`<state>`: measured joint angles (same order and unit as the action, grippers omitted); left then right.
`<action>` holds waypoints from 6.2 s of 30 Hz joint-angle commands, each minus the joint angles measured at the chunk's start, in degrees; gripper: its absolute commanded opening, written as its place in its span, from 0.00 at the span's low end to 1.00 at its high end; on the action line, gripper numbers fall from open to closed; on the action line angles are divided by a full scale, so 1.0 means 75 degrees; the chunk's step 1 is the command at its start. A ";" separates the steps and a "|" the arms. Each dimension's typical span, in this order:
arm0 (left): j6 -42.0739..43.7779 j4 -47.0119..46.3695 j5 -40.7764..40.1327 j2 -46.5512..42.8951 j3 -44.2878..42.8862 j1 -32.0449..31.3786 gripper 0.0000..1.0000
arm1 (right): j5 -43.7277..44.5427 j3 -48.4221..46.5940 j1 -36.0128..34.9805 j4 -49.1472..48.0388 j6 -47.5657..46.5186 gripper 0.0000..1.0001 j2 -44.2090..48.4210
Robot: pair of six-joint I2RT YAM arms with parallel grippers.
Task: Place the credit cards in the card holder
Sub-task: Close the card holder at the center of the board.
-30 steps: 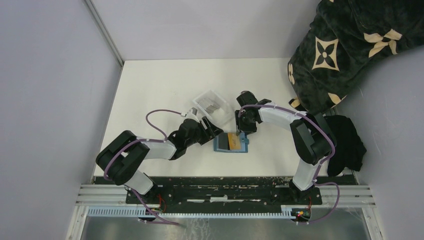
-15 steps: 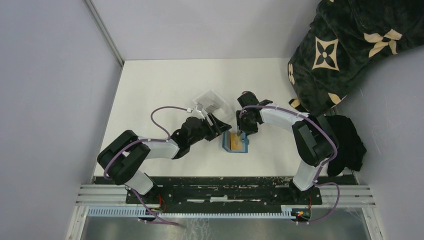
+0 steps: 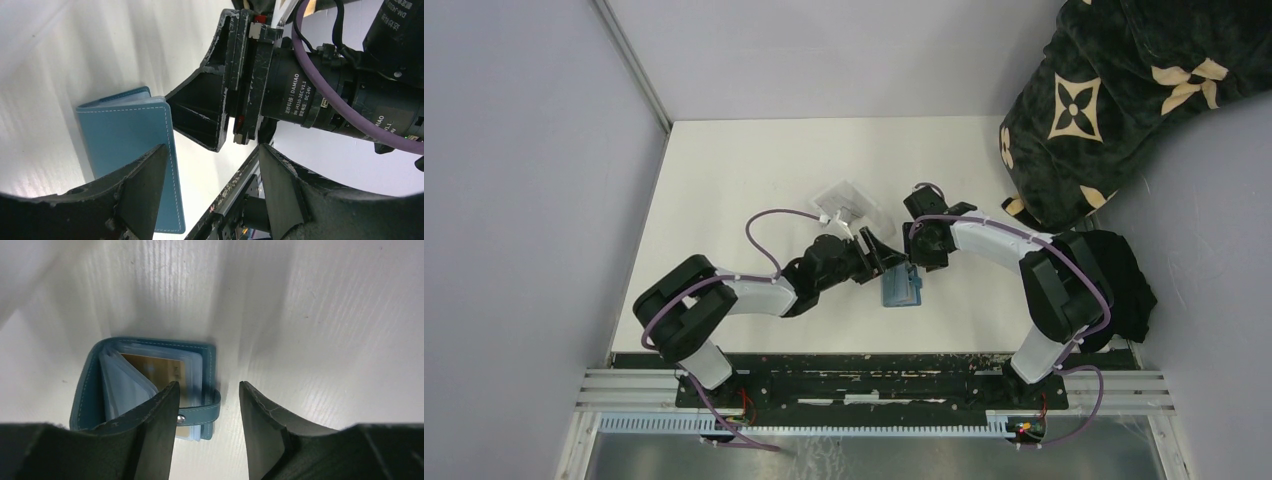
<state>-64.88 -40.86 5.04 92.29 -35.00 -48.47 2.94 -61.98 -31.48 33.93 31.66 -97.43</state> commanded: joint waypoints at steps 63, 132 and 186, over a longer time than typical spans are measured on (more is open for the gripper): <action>-0.1055 -0.1059 -0.0923 0.2097 -0.0269 -0.1139 0.74 | 0.0231 0.0778 0.0510 0.0808 -0.0131 0.31 0.1255; -0.0647 0.0071 -0.1317 0.1679 -0.0954 -0.1209 0.77 | -0.0550 0.0745 0.0511 0.0484 -0.0465 0.01 0.1314; 0.0662 0.1232 -0.2351 -0.0213 0.0120 -0.1192 0.95 | -0.0607 -0.0098 0.0160 0.0787 -0.0620 0.01 0.1095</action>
<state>-63.59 -32.16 -10.50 91.42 -33.54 -57.30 -2.76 -59.07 -29.23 39.07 27.94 -89.27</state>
